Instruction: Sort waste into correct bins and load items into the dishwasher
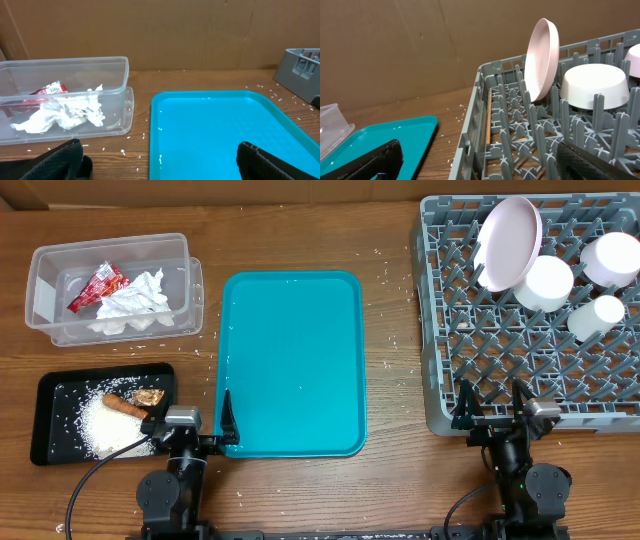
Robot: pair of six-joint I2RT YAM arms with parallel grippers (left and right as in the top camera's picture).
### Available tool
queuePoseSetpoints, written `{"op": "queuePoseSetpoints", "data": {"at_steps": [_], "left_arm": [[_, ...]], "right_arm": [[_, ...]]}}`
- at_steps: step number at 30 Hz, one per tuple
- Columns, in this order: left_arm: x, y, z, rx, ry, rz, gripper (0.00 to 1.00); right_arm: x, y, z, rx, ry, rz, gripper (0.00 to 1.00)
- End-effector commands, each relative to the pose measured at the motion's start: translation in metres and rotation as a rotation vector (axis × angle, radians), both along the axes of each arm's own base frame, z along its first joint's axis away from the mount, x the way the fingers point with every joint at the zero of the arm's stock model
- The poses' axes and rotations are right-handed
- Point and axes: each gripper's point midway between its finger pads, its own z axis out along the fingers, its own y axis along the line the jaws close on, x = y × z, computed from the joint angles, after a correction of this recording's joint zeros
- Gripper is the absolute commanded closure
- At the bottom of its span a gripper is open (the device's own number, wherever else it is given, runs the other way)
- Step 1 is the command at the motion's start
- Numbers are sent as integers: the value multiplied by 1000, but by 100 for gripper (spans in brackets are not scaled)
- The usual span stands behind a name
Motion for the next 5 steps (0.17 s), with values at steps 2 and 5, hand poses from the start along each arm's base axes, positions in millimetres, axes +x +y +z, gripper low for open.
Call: {"op": "queuePoseSetpoints", "data": {"at_steps": [2, 5], "left_arm": [[0, 0, -1, 20, -6, 0, 0], [0, 0, -1, 20, -6, 0, 0]], "right_arm": [[0, 2, -2, -5, -5, 8, 0], [0, 2, -2, -5, -5, 8, 0]]}}
